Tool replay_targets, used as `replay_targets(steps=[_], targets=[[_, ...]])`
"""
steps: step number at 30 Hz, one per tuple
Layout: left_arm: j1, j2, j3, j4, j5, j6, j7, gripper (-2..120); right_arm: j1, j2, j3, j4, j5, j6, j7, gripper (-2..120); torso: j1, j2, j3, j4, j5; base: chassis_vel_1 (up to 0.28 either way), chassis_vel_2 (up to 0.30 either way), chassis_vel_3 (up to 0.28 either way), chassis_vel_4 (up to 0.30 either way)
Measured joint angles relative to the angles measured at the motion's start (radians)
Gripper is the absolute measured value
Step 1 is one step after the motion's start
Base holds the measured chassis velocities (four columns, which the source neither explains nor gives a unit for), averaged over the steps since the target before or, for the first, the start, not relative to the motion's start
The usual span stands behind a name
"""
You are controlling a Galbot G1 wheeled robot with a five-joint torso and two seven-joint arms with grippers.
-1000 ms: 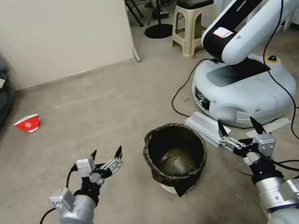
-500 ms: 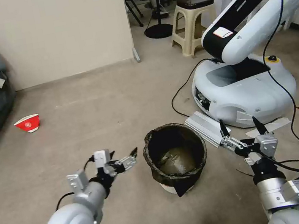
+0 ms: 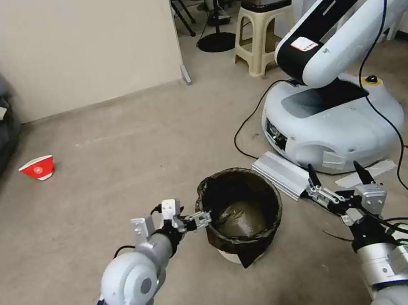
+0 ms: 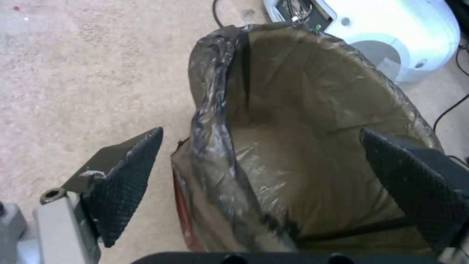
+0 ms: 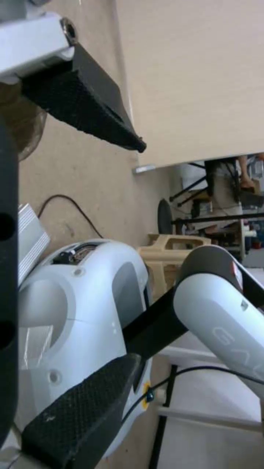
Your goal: Pick up the trash can from the floor.
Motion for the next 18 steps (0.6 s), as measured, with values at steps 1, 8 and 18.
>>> replay_targets(steps=[1, 8, 18], targets=[[-0.015, -0.003, 0.009, 0.01, -0.003, 0.002, -0.008, 100, 0.0, 0.0, 0.002, 0.0, 0.0, 0.0, 0.002, 100, 0.0, 0.0, 0.0, 0.0, 0.0, 0.0, 0.0, 0.0, 0.0], [-0.064, -0.01, 0.05, 0.043, -0.025, 0.014, -0.035, 100, -0.003, 0.0, 0.01, 0.0, 0.0, -0.001, 0.007, 100, 0.0, 0.0, 0.0, 0.0, 0.0, 0.0, 0.0, 0.0, 0.0], [-0.125, -0.042, 0.115, 0.1, -0.023, 0.033, -0.113, 100, -0.004, 0.0, 0.018, 0.001, 0.002, -0.001, 0.011, 100, 0.0, 0.0, 0.0, 0.0, 0.0, 0.0, 0.0, 0.0, 0.0]])
